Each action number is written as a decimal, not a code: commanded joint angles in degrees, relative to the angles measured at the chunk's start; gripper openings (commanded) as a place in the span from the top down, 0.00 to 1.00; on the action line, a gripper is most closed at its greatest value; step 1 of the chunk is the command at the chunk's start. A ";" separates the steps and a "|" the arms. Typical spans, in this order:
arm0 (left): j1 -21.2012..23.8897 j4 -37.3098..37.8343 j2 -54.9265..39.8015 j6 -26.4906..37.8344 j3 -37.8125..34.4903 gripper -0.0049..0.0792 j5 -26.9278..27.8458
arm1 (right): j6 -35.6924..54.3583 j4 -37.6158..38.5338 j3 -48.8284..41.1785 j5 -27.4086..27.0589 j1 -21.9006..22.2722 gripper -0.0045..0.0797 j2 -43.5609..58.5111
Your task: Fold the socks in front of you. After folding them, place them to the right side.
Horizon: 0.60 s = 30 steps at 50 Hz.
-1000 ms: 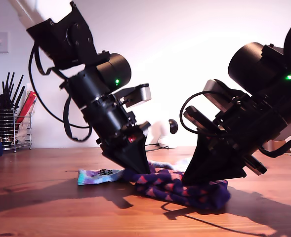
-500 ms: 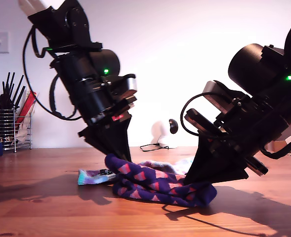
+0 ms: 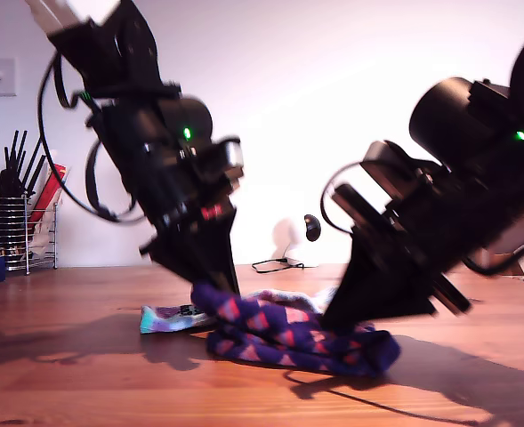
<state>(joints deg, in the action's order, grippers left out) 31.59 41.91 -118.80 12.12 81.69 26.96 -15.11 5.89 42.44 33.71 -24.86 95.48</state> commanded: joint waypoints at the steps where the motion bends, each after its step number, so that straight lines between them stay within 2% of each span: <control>1: 1.18 -0.50 -1.97 -0.07 -1.51 0.85 0.04 | 0.20 -0.66 1.64 0.20 -0.24 0.96 0.35; 17: 4.20 -7.50 -1.97 1.49 -1.49 0.85 0.76 | 6.27 -7.26 2.64 -1.18 -0.24 0.96 2.58; 30: 4.96 -10.12 -1.97 5.01 -1.18 0.85 -0.59 | 10.93 -11.13 2.64 -5.25 -0.24 0.96 5.73</control>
<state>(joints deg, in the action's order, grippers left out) 36.40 32.64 -119.31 16.56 81.62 26.85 -4.86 -4.73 45.89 29.50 -24.86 100.12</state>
